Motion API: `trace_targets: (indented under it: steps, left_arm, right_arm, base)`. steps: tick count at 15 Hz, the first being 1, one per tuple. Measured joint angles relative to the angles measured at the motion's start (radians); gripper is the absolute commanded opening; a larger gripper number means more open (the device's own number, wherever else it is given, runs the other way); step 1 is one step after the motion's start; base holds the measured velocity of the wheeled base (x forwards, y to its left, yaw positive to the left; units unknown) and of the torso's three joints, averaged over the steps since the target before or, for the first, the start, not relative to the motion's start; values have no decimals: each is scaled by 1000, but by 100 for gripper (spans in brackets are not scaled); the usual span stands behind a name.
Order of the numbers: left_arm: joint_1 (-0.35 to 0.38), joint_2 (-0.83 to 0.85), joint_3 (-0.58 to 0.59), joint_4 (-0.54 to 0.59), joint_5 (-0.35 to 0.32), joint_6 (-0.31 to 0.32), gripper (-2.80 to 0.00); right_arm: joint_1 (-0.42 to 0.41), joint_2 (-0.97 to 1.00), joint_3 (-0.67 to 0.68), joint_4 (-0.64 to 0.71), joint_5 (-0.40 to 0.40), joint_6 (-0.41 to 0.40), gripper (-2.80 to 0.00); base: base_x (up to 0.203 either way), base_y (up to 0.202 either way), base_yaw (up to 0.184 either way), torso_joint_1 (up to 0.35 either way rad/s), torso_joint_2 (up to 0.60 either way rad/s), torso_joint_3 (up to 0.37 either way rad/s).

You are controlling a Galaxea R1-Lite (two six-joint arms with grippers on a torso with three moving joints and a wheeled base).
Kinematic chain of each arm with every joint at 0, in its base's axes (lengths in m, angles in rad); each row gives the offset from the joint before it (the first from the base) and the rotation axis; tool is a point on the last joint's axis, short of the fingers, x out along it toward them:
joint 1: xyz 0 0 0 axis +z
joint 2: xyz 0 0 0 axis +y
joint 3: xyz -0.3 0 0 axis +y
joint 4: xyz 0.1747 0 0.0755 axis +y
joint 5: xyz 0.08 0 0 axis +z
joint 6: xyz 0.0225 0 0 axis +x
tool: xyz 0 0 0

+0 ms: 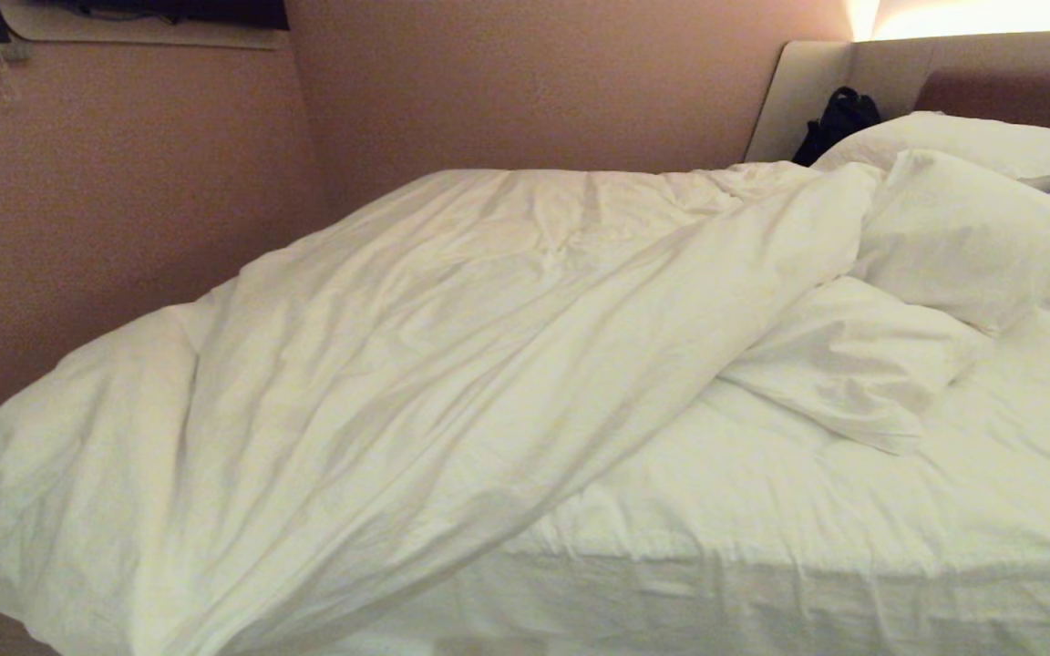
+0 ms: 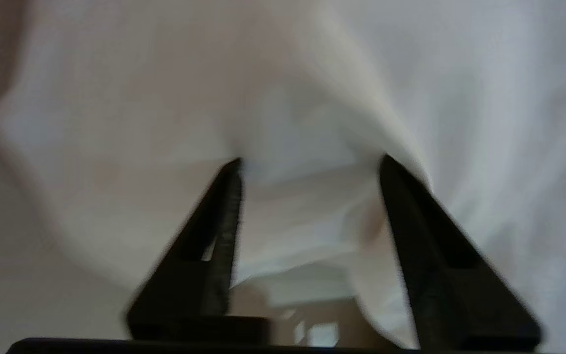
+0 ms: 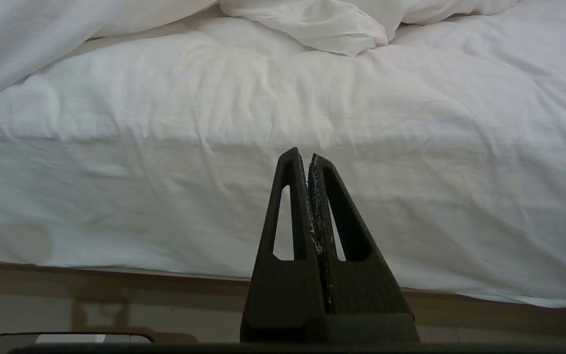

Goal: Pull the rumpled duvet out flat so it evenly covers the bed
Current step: Flatten the corners of the folded blanket

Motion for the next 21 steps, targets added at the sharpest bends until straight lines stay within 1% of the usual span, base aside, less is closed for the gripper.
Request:
trace_targets:
  steps: [1, 2, 4, 7, 10, 17, 21]
  left_arm:
    - [1, 2, 8, -3, -30, 2, 0]
    - [1, 5, 15, -3, -35, 5, 0]
    - [-5, 15, 25, -3, -36, 11, 0]
    - [-41, 46, 29, -5, -37, 4, 0]
    - [-57, 87, 1, -6, -47, -4, 0]
    - [-130, 138, 18, -7, -36, -3, 0]
    - [-142, 151, 19, -21, -29, -2, 0]
  right_arm:
    - [0, 0, 0, 0, 0, 0, -280]
    - [0, 0, 0, 0, 0, 0, -280]
    - [0, 0, 0, 0, 0, 0, -280]
    - [0, 0, 0, 0, 0, 0, -280]
    - [0, 0, 0, 0, 0, 0, -280]
    - [0, 0, 0, 0, 0, 0, -280]
    - [0, 0, 0, 0, 0, 0, -280]
  base:
    - [0, 0, 0, 0, 0, 0]
    - [0, 0, 0, 0, 0, 0]
    - [0, 0, 0, 0, 0, 0]
    - [0, 0, 0, 0, 0, 0]
    - [0, 0, 0, 0, 0, 0]
    - [0, 0, 0, 0, 0, 0]
    - [0, 0, 0, 0, 0, 0]
